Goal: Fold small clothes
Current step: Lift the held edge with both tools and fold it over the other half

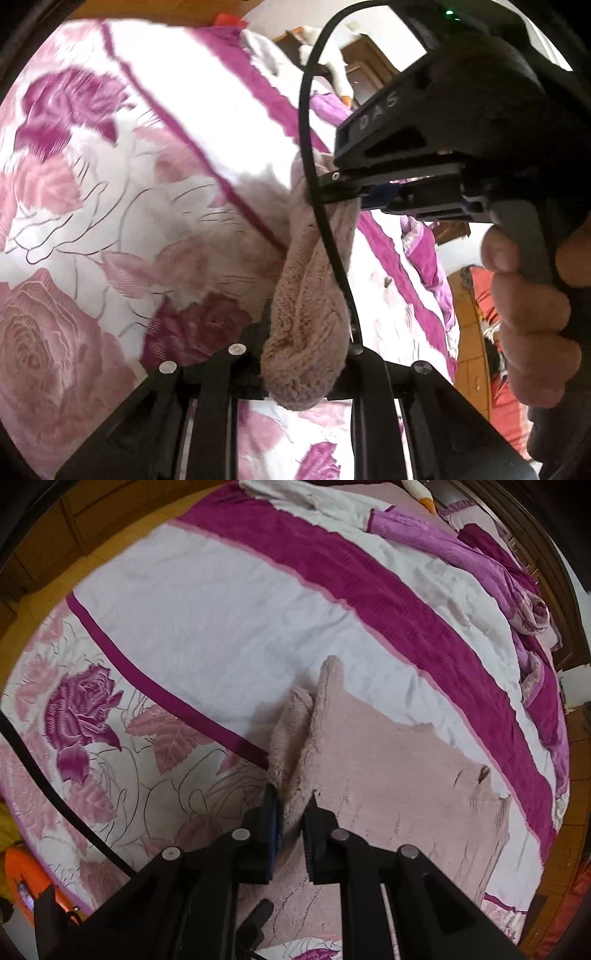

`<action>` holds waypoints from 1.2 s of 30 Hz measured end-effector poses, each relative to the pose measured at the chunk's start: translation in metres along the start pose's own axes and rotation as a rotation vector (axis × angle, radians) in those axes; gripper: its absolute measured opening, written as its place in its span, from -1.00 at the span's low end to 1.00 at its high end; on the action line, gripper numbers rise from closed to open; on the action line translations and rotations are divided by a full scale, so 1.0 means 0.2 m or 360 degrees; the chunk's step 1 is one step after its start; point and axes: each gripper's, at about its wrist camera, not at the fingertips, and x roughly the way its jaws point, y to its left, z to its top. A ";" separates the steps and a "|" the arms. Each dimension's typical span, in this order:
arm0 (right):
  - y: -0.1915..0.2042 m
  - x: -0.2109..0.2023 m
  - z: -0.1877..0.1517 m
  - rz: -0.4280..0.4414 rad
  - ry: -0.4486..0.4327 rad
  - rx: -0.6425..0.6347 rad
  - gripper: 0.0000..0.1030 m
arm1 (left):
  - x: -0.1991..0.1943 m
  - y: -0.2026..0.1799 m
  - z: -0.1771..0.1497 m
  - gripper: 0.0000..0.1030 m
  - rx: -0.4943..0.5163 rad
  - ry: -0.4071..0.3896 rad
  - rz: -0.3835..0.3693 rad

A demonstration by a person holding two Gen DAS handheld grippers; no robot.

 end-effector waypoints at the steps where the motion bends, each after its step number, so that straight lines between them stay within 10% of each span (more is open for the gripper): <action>1: -0.03 -0.02 -0.01 0.0014 -0.0010 0.0003 -0.78 | 0.00 -0.05 -0.01 -1.00 0.0018 -0.0001 0.0001; 36: -1.19 -0.23 -0.61 0.0431 -0.0312 0.0269 -0.77 | 0.30 -0.85 -0.46 -1.00 0.0560 0.0029 0.0148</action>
